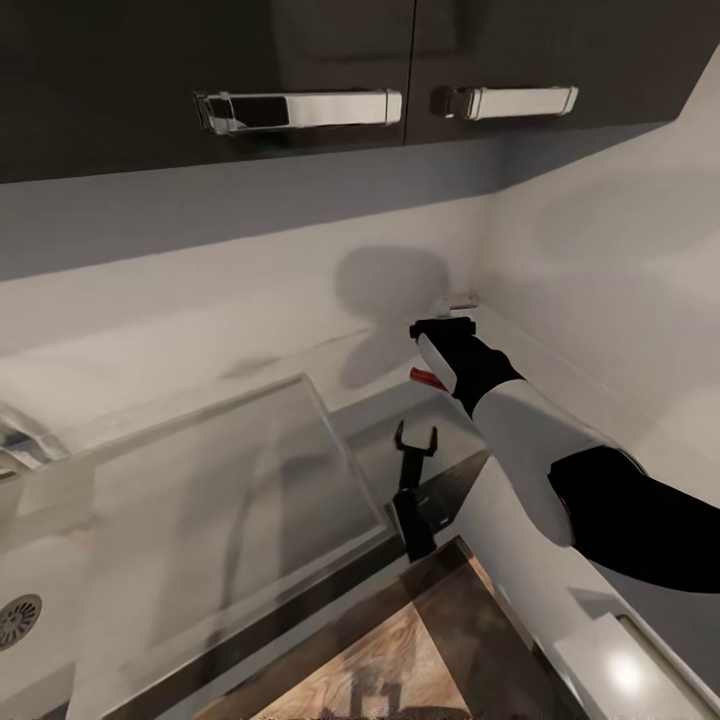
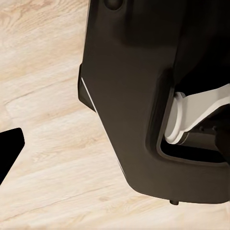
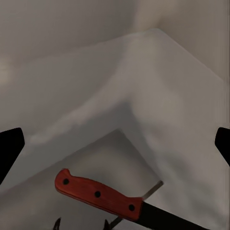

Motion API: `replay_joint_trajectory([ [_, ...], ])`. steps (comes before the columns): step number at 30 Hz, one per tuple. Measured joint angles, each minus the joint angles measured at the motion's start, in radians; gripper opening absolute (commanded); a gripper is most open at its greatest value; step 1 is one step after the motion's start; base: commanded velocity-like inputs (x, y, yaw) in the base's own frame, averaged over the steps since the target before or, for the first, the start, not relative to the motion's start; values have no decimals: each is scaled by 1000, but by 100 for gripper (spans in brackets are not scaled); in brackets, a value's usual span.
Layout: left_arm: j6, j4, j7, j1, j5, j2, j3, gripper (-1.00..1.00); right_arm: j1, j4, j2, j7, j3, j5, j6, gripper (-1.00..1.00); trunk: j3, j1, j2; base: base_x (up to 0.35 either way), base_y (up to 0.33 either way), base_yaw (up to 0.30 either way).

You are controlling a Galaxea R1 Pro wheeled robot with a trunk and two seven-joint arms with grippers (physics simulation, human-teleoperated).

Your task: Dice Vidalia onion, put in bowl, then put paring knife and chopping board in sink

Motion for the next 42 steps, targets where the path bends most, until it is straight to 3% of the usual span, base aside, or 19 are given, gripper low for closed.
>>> replay_joint_trajectory([
  [11,0,0,0,0,0,0,0,100,0,0,-34,0,-1,0,0,100,-18,0,0,0,0,0],
  [42,0,0,0,0,0,0,0,100,0,-1,-54,-1,-2,-1,-2,100,-67,0,0,0,0,0],
])
